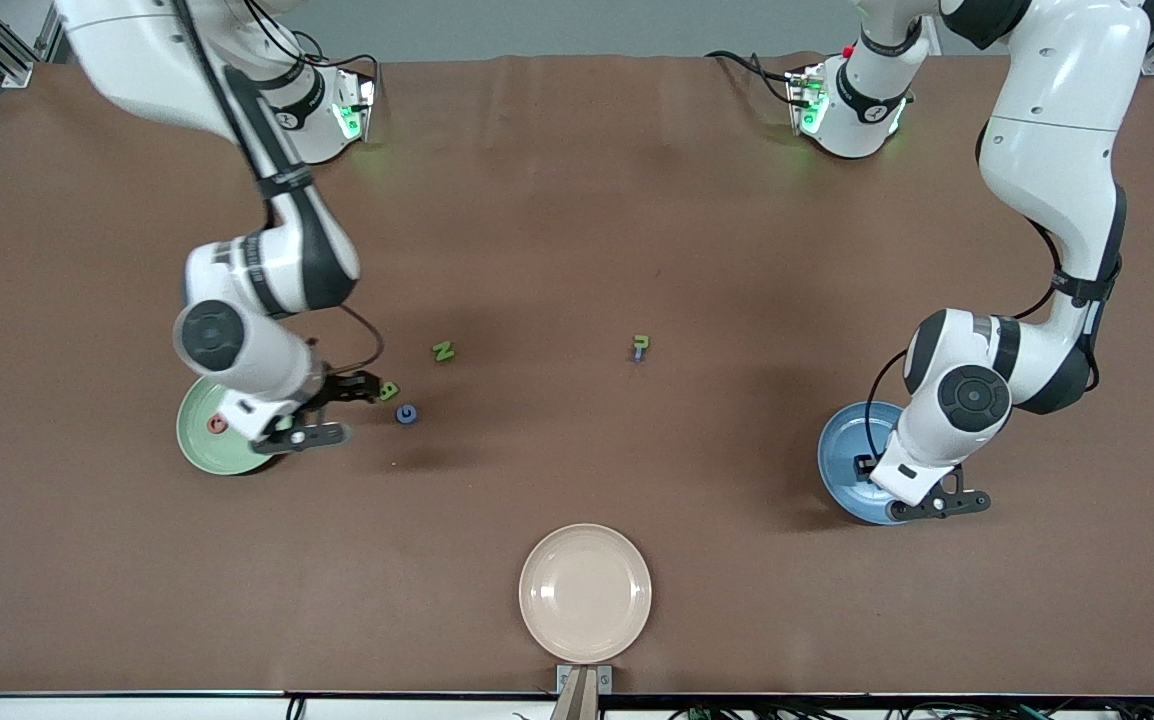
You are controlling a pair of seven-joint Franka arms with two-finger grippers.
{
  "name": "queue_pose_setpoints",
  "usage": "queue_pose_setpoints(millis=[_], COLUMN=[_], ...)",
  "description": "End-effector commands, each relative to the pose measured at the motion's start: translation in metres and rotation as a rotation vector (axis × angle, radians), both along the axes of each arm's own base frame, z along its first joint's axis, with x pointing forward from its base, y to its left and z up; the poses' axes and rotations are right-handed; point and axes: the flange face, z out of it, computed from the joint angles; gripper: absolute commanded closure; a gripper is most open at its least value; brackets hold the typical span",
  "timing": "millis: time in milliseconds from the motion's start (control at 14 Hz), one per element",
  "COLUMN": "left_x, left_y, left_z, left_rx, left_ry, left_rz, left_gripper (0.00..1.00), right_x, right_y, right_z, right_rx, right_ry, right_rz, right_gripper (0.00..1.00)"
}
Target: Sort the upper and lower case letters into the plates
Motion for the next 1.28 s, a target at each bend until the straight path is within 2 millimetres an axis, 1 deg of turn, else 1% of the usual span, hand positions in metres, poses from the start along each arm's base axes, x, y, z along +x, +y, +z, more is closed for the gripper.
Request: queue_pose_setpoints(millis=[0,71,143,214,285,356,428,499,570,713,784,855,926,998,1069,1140,1211], left_x=[-0.017,-0.024,-0.034,-0.045,-0.057,-0.068,-0.082,-0.099,-0.117,-0.134,-0.143,-0.159,-0.167,-0.173,-0.178,-0.184,-0.186], left_y=[-0.046,-0.069,-0.094,-0.122,-0.153,-0.177,-0.206,-0.235,-0.264,-0.287,-0.297,-0.318,-0.327,-0.333,-0.339,-0.345,-0.347], left_z=[0.047,0.058,0.064,0.065,0.061,0.056,0.05,0.039,0.03,0.025,0.011,0.002,-0.007,-0.013,-0.018,-0.021,-0.023], left_rx=[-0.019,-0.033,-0.052,-0.073,-0.095,-0.108,-0.118,-0.116,-0.11,-0.11,-0.105,-0.105,-0.107,-0.111,-0.113,-0.111,-0.109], left_ry=[0.017,0.02,0.026,0.036,0.046,0.056,0.068,0.082,0.088,0.089,0.104,0.111,0.11,0.108,0.108,0.109,0.108], left_rz=[0.045,0.069,0.097,0.141,0.18,0.205,0.215,0.228,0.236,0.286,0.318,0.334,0.373,0.418,0.455,0.478,0.504], left_gripper=[0.0,0.0,0.0,0.0,0.0,0.01,0.03,0.05,0.07,0.1,0.1,0.1,0.11,0.12,0.12,0.14,0.15], right_x=[-0.005,-0.005,-0.004,-0.004,-0.004,-0.001,-0.001,-0.001,-0.004,-0.006,-0.009,-0.01,-0.01,-0.011,-0.011,-0.012,-0.014], right_y=[0.037,0.04,0.04,0.04,0.038,0.036,0.033,0.032,0.037,0.041,0.046,0.045,0.043,0.04,0.04,0.04,0.039], right_z=[-0.033,-0.045,-0.058,-0.07,-0.078,-0.077,-0.082,-0.087,-0.094,-0.098,-0.098,-0.1,-0.1,-0.103,-0.103,-0.103,-0.106], right_rx=[0.005,0.006,0.004,0.002,-0.005,-0.004,-0.005,-0.006,-0.003,-0.001,-0.002,-0.003,-0.004,-0.007,-0.007,-0.008,-0.01], right_ry=[-0.033,-0.044,-0.051,-0.055,-0.052,-0.055,-0.047,-0.041,-0.039,-0.046,-0.043,-0.039,-0.036,-0.029,-0.027,-0.025,-0.019], right_rz=[-0.008,-0.003,-0.001,0.005,0.021,0.037,0.073,0.085,0.087,0.088,0.098,0.098,0.095,0.09,0.093,0.093,0.093], right_gripper=[0.0,0.0,0.0,0.0,0.0,0.0,0.0,0.0,0.01,0.06,0.08,0.11,0.14,0.18,0.21,0.27,0.33])
